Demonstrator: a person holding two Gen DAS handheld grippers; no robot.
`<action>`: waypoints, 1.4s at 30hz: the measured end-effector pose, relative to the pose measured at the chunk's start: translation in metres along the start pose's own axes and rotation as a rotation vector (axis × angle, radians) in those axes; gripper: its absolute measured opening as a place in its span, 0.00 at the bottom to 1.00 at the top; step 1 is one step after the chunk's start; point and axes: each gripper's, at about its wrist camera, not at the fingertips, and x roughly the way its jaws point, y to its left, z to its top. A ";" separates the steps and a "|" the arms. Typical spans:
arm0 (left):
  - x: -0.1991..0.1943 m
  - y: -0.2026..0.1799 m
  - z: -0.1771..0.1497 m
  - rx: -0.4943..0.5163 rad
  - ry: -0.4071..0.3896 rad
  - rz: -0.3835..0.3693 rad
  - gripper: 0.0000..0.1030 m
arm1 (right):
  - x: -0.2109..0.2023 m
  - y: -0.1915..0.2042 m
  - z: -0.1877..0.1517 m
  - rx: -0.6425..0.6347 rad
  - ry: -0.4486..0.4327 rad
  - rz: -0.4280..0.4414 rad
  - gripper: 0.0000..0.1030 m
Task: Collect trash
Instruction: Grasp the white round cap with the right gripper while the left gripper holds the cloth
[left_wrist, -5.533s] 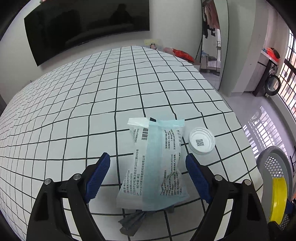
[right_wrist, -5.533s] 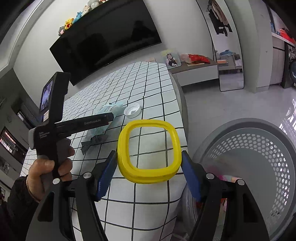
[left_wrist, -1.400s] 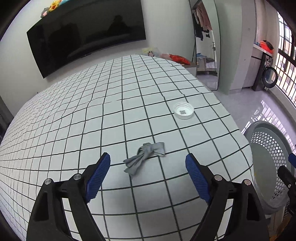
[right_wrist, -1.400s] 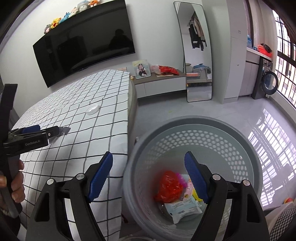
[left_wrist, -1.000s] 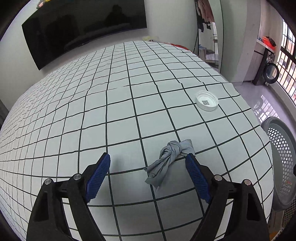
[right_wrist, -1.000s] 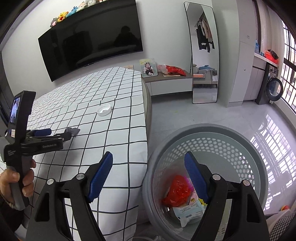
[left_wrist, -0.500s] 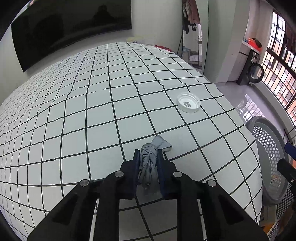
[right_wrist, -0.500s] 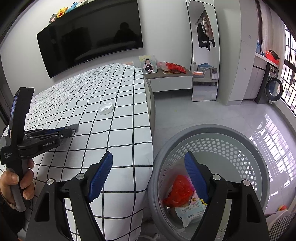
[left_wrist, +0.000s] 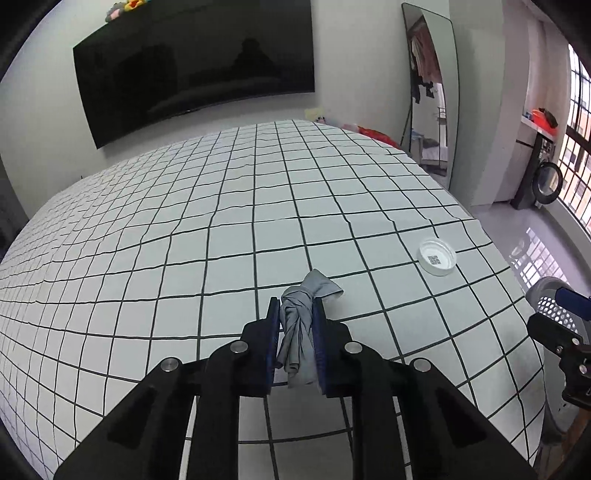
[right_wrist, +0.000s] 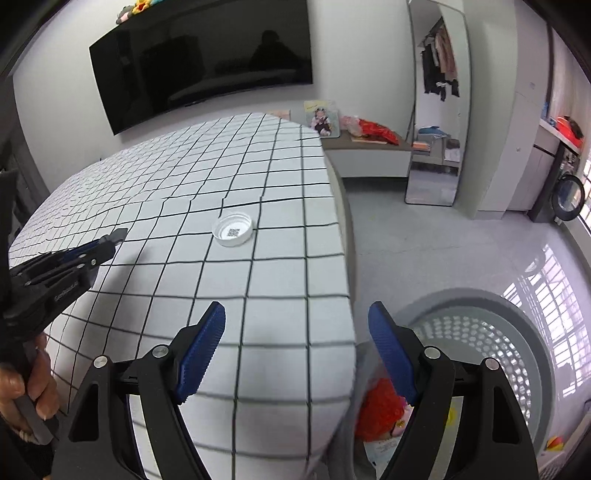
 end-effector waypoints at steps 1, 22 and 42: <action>0.000 0.002 0.001 -0.004 -0.004 0.011 0.17 | 0.007 0.002 0.006 -0.009 0.014 0.011 0.74; -0.003 0.028 0.007 -0.077 -0.018 0.043 0.17 | 0.095 0.052 0.069 -0.198 0.134 -0.007 0.67; -0.009 0.020 0.002 -0.054 -0.031 0.022 0.17 | 0.051 0.042 0.040 -0.108 0.083 0.048 0.38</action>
